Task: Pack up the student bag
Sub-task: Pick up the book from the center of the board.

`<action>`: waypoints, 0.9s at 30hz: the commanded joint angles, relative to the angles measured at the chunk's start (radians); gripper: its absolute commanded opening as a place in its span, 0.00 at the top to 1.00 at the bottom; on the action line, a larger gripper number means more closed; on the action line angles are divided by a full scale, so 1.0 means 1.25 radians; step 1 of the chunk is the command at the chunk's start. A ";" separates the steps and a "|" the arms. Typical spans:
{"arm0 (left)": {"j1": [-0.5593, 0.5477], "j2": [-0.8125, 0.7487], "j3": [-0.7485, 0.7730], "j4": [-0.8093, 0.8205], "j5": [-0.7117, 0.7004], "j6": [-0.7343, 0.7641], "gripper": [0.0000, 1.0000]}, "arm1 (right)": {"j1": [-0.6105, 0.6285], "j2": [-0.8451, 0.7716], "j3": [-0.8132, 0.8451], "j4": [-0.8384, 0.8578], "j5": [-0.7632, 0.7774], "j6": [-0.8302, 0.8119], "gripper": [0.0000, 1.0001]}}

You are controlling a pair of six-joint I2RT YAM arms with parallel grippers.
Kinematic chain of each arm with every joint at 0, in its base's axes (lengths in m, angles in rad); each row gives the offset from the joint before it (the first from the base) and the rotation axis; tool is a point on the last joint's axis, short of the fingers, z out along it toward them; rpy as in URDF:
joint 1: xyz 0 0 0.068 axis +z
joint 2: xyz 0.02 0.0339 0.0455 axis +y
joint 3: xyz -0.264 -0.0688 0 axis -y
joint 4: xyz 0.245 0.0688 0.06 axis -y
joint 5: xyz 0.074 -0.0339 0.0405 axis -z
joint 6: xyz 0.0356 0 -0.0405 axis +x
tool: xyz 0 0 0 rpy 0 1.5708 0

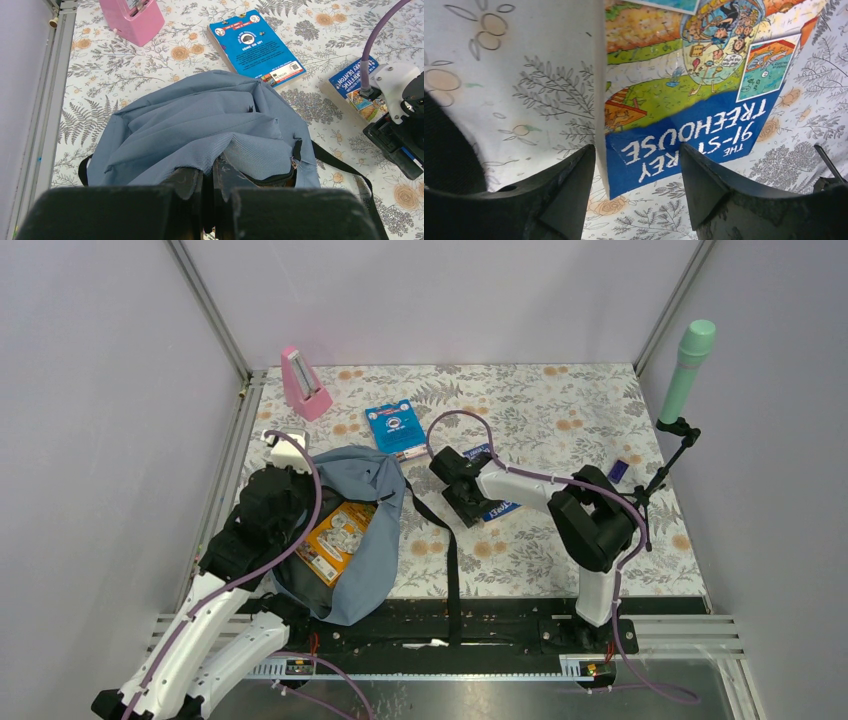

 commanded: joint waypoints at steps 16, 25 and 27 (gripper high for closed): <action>0.005 0.002 0.006 0.101 -0.026 0.007 1.00 | -0.017 -0.079 -0.052 0.064 -0.014 0.066 1.00; 0.005 0.016 0.012 0.103 0.000 0.005 0.72 | -0.017 -0.247 -0.088 0.149 -0.129 0.090 1.00; 0.005 0.028 0.026 0.099 0.018 -0.001 0.39 | -0.017 -0.287 -0.103 0.179 -0.152 0.099 1.00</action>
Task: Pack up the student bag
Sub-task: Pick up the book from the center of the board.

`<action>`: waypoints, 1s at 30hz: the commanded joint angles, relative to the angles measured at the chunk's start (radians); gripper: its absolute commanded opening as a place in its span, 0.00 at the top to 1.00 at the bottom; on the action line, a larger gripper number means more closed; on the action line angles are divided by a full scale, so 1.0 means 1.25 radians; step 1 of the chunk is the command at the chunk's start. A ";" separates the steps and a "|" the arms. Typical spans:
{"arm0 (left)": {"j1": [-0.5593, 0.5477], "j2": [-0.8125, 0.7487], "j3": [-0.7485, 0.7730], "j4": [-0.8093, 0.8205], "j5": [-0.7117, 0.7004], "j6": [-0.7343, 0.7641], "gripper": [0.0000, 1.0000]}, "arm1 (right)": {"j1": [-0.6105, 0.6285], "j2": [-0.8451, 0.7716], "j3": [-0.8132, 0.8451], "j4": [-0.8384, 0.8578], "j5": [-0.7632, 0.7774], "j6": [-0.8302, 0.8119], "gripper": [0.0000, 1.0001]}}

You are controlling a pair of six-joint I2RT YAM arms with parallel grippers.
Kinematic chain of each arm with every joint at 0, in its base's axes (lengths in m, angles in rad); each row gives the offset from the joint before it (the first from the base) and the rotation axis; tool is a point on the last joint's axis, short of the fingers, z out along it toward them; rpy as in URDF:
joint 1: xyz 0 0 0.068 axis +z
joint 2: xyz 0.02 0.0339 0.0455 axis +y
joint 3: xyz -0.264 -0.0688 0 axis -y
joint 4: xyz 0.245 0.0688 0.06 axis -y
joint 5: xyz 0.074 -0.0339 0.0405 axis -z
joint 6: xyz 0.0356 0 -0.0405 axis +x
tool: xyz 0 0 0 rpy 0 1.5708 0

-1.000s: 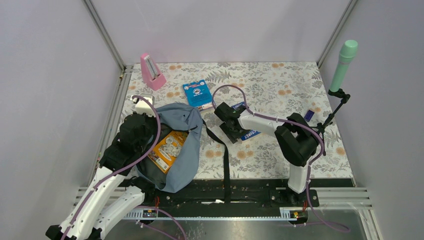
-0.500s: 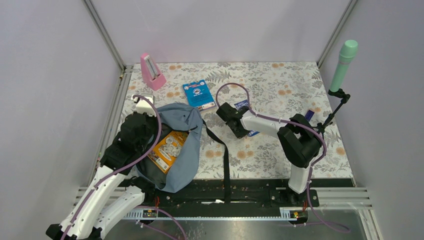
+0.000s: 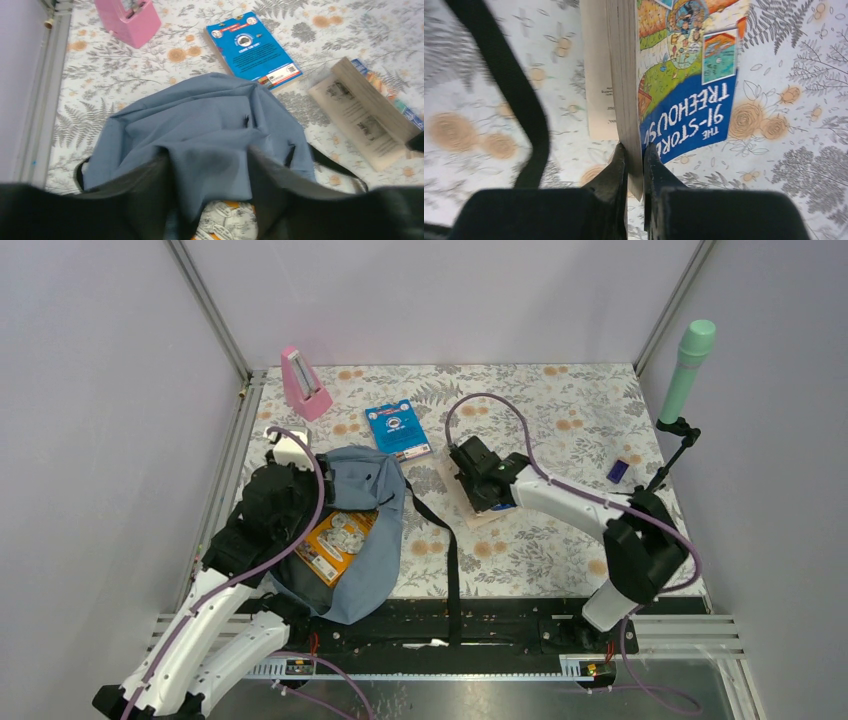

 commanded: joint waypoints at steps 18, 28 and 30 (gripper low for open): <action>-0.081 0.283 0.080 0.326 0.243 -0.423 0.01 | 0.002 -0.328 -0.230 0.383 -0.211 0.126 1.00; -0.212 0.328 0.193 0.165 -0.027 -0.297 0.01 | 0.003 -0.351 -0.260 0.414 -0.215 0.128 1.00; -0.211 0.309 0.202 0.112 -0.032 -0.292 0.01 | 0.003 -0.350 -0.258 0.414 -0.216 0.127 1.00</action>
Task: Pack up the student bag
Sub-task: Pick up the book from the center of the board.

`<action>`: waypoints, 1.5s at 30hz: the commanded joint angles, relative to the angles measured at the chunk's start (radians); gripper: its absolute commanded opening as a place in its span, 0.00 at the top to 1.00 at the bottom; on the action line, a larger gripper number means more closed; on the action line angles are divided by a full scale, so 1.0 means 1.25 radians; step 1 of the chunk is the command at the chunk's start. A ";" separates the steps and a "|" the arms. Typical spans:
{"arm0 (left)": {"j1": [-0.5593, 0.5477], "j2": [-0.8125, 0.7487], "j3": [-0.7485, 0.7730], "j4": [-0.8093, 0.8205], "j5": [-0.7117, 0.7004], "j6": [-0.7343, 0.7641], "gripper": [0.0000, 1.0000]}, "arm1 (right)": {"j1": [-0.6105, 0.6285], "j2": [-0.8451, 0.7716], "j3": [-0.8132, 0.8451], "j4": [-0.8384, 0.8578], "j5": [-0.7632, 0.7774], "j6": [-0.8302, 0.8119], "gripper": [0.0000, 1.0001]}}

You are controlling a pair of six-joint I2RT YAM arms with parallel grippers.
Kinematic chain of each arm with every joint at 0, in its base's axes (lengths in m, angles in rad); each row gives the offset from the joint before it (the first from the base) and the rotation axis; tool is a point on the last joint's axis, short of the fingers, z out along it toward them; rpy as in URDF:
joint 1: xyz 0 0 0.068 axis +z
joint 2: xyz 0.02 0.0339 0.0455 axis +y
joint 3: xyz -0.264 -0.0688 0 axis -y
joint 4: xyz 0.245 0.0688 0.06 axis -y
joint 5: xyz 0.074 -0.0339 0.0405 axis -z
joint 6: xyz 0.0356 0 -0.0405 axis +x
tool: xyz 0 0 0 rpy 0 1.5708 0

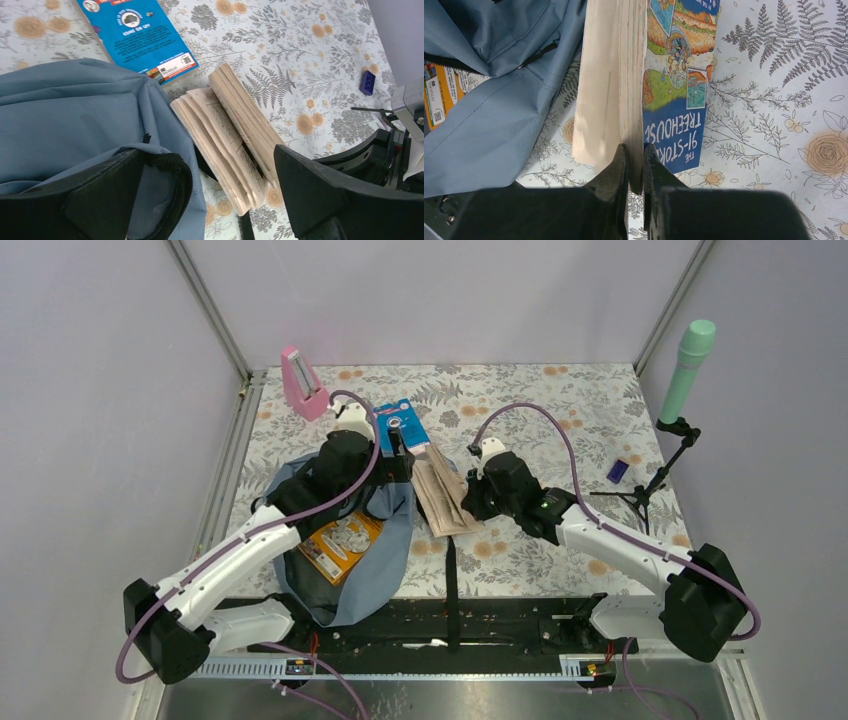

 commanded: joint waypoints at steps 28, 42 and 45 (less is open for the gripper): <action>-0.011 0.057 0.127 0.023 0.125 -0.034 0.01 | 0.003 -0.065 -0.020 0.099 -0.008 0.013 1.00; 0.038 0.363 0.109 0.213 0.286 -0.196 0.01 | 0.002 -0.074 -0.027 0.104 -0.020 0.012 1.00; 0.041 0.394 0.095 0.225 0.291 -0.206 0.01 | 0.002 -0.073 -0.029 0.130 -0.024 0.013 1.00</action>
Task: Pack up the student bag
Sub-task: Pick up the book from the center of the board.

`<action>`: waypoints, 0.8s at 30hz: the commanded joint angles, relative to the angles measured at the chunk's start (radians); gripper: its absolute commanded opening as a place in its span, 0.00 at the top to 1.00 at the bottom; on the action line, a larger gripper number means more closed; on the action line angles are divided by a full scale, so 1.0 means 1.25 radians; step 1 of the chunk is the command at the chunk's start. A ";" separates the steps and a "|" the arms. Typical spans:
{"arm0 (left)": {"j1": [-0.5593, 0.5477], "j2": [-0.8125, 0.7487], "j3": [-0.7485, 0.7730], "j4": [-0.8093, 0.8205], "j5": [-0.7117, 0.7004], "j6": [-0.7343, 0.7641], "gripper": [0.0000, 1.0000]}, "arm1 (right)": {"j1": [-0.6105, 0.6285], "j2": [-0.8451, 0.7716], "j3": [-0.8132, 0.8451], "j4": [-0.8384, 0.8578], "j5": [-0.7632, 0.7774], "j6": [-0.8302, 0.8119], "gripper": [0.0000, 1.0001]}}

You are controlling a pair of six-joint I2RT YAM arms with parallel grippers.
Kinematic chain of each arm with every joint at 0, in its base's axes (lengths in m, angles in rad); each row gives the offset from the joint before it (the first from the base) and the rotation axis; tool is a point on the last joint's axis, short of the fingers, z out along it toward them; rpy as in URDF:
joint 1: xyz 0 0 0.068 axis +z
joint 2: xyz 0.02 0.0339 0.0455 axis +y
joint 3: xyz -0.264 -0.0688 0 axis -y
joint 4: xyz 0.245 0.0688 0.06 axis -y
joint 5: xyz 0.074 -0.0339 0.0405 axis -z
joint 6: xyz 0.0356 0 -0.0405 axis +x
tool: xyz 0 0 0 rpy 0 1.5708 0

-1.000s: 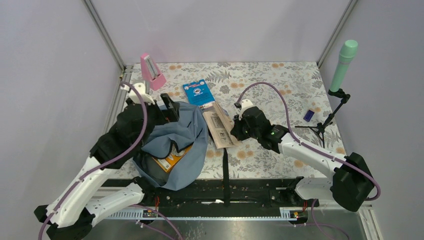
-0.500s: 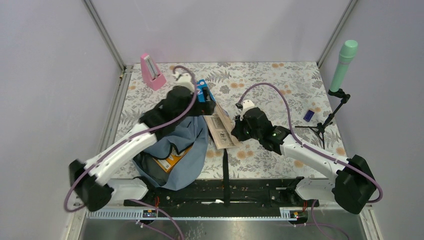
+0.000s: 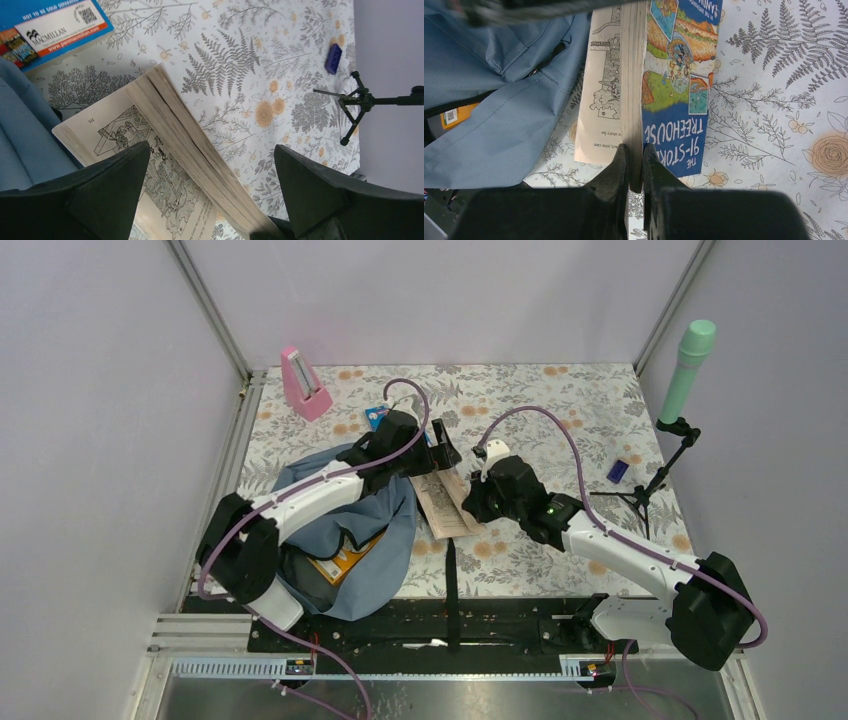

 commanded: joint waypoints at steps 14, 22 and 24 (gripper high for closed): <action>0.027 0.106 -0.043 0.151 0.109 -0.094 0.43 | 0.002 -0.009 0.020 0.086 -0.046 -0.006 1.00; 0.041 0.029 -0.146 0.277 0.125 -0.160 0.87 | 0.001 -0.064 0.070 -0.073 -0.032 -0.030 0.35; 0.041 0.009 -0.154 0.309 0.156 -0.145 0.93 | -0.003 -0.098 0.058 -0.082 0.011 -0.027 0.26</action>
